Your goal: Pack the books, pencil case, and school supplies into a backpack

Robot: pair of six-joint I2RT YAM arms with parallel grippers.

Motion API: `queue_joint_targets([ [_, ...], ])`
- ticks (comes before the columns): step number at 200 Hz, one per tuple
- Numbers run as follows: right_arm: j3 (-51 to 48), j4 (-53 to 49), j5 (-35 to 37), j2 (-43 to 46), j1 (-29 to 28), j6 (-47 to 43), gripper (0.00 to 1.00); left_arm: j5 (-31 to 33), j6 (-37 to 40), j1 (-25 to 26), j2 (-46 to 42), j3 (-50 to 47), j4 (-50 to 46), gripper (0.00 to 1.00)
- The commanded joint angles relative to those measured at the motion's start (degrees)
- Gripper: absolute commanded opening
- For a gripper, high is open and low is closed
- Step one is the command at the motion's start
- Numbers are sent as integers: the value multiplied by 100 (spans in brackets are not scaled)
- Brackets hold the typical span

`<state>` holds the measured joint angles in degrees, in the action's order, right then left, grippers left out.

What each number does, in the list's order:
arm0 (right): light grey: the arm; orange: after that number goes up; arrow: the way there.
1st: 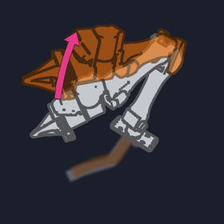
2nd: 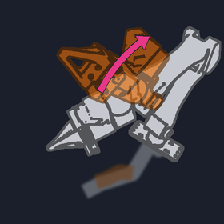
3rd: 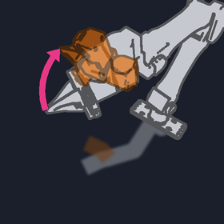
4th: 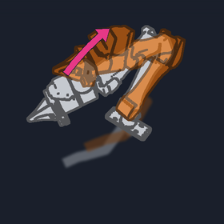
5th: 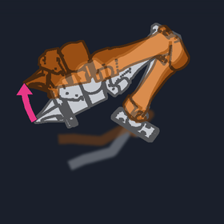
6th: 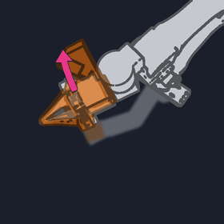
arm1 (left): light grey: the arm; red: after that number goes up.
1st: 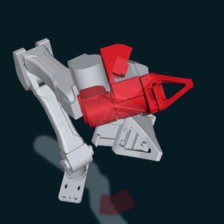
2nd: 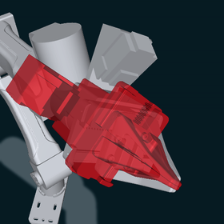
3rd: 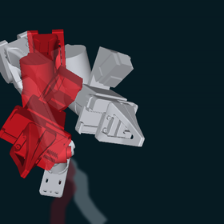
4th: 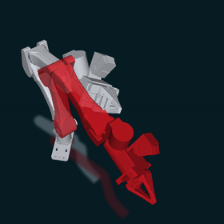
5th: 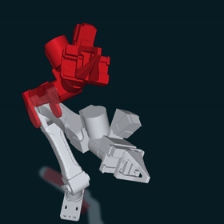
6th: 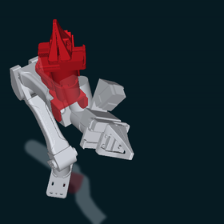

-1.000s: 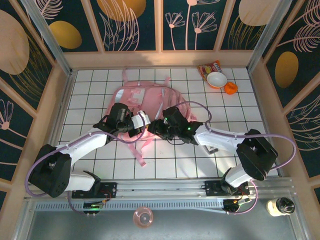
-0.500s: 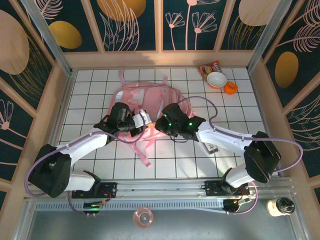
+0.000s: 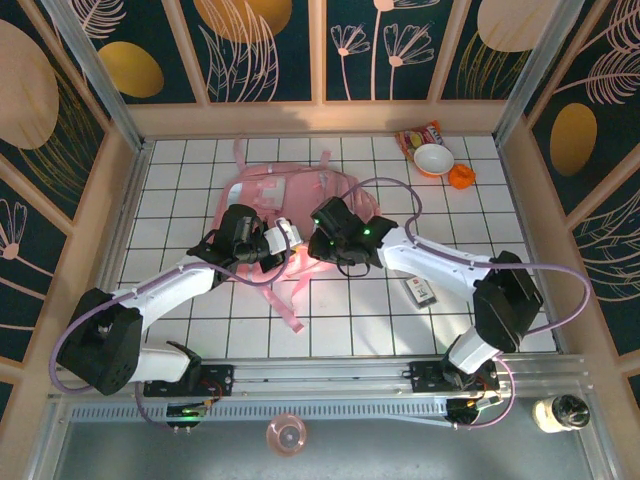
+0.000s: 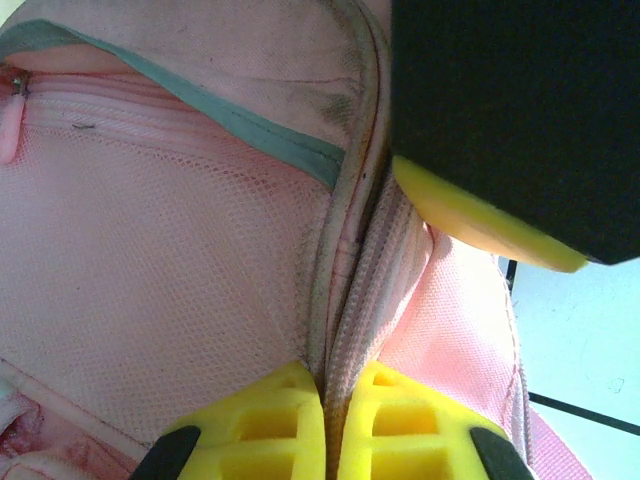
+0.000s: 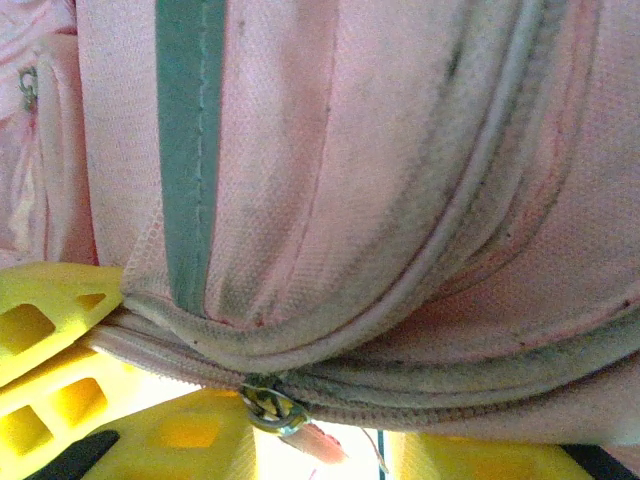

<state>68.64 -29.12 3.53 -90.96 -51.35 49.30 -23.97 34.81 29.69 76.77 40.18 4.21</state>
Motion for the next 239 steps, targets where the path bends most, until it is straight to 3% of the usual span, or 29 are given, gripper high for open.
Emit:
queue_joint_targets([
  [1,251,-660,1163,-157,143,-237,29,-461,-117,-8,-87,174,46,0],
  [35,356,-1002,1458,-71,150,-295,19,-437,-112,-9,-102,168,43,0],
  [59,360,-1050,1466,-40,177,-346,18,-419,-115,-8,-75,166,29,0],
  [93,362,-1179,1475,-38,270,-381,24,-407,-98,-7,-92,169,1,0],
  [111,427,-1346,1591,-55,292,-361,34,-384,-97,-9,-110,173,-8,0],
  [124,440,-1367,1601,-58,301,-417,34,-389,-97,-7,-111,157,-8,0],
  [195,580,-1371,1480,-73,389,-882,7,-354,-73,-15,-97,140,-25,0],
  [239,455,-1505,1362,60,648,-1066,0,-274,-27,-12,-93,128,-69,0],
])
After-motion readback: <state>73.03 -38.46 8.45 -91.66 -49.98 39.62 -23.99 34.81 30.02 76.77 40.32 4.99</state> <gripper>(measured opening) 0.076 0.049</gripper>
